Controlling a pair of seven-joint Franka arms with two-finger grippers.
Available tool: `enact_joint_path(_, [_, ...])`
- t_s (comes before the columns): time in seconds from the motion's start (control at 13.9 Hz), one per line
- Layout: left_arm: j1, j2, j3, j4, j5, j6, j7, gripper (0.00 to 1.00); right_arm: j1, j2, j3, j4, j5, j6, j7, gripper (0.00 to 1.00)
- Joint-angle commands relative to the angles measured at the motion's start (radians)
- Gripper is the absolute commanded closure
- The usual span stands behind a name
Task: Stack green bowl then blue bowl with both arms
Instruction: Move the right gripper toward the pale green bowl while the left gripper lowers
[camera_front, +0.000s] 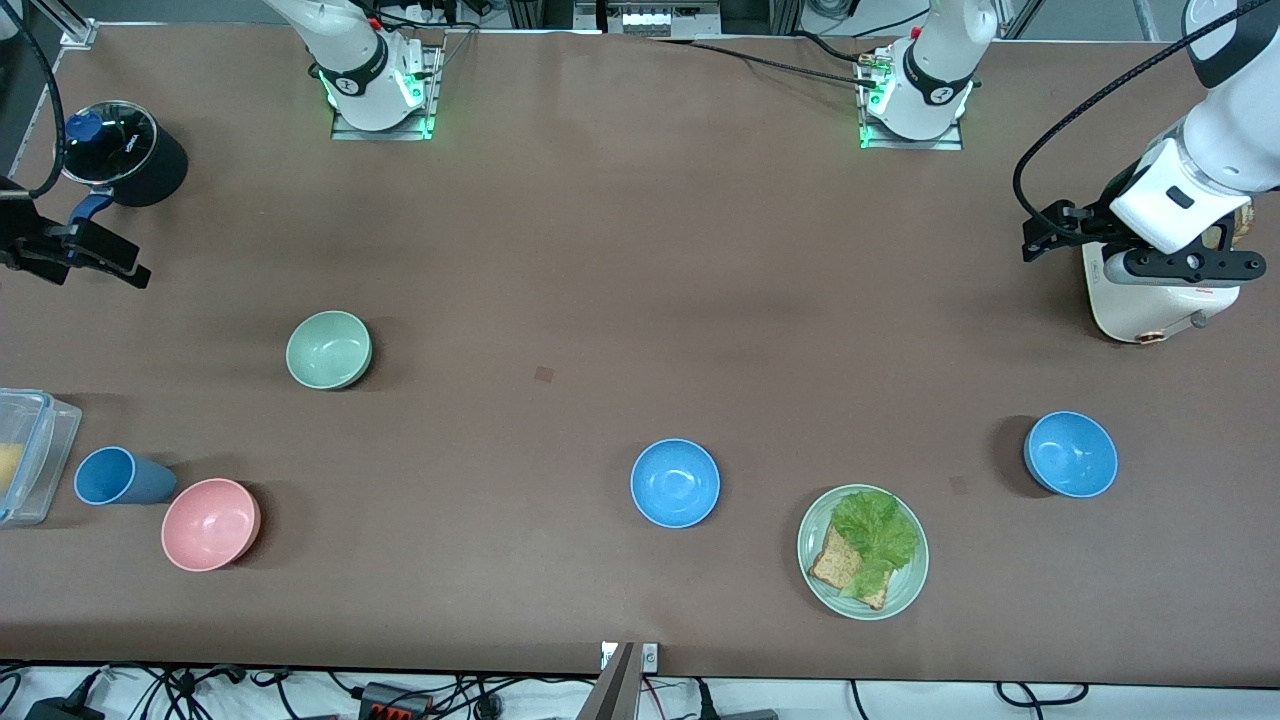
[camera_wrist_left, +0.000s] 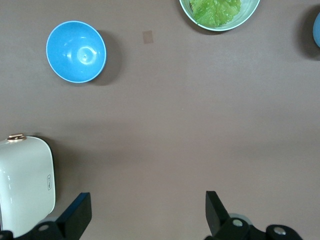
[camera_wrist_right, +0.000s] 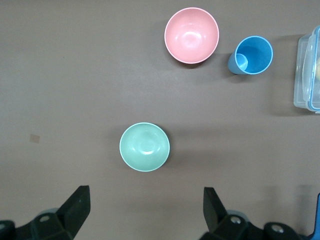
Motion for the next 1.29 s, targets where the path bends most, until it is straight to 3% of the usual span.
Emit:
enact_joint_path(0.0, [0.002, 0.014, 0.006, 0.03, -0.025, -0.008, 0.006, 0.0, -0.015, -0.026, 0.014, -0.031, -0.012, 0.011, -0.018, 0.0])
enact_joint_path(0.57, [0.018, 0.017, 0.009, 0.03, -0.025, -0.008, 0.017, 0.0, -0.016, 0.004, 0.014, -0.031, -0.031, 0.002, -0.02, 0.0])
enact_joint_path(0.93, [0.053, 0.032, 0.009, 0.03, -0.025, -0.006, 0.025, 0.0, -0.011, 0.15, 0.014, -0.035, -0.044, 0.041, -0.018, 0.0])
enact_joint_path(1.22, [0.142, 0.135, 0.009, 0.071, -0.032, -0.005, 0.088, 0.0, -0.002, 0.314, 0.014, -0.039, -0.088, 0.101, -0.018, 0.0])
